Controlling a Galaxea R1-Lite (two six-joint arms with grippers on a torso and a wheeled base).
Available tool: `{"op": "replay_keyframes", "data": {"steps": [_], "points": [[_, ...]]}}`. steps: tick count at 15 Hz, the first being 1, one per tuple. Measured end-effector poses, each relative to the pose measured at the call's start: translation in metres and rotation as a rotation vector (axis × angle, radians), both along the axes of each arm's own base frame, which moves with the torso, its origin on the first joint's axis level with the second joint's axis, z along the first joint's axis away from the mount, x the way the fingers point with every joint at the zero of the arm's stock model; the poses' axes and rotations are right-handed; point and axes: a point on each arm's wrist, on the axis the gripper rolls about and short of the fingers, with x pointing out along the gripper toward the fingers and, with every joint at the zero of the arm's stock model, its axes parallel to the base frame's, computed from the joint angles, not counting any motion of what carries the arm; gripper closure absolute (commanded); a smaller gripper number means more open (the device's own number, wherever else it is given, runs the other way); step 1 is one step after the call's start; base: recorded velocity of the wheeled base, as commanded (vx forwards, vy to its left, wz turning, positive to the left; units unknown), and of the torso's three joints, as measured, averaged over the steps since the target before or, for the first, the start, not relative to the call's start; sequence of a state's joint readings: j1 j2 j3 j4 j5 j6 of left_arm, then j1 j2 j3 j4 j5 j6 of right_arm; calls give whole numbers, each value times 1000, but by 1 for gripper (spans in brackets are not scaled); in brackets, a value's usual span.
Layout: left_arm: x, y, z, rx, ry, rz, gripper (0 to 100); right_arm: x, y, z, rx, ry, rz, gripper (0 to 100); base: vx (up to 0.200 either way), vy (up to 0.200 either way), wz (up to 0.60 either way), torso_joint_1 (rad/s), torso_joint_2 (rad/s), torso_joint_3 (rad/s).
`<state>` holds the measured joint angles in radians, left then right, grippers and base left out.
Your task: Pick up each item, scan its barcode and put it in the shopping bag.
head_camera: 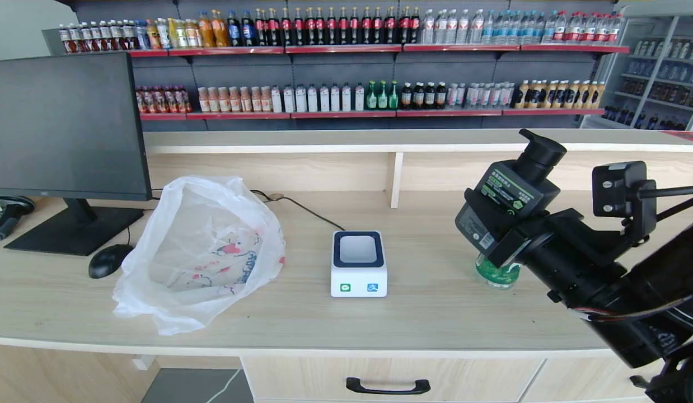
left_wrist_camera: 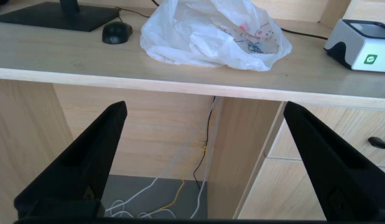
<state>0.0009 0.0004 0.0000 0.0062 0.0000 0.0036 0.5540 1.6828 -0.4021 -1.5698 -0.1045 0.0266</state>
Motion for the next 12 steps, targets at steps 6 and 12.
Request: {"op": "replay_keyframes", "data": {"steps": [6,12], "points": [[0,0,0,1,-1,-1,0,-5,-4,1,2,-3,-3,100,0,0,0,0,0,0],[0,0,0,0,0,0,0,-4,-4,2,5,-9,-5,100,0,200,0,10,2,2]]}}
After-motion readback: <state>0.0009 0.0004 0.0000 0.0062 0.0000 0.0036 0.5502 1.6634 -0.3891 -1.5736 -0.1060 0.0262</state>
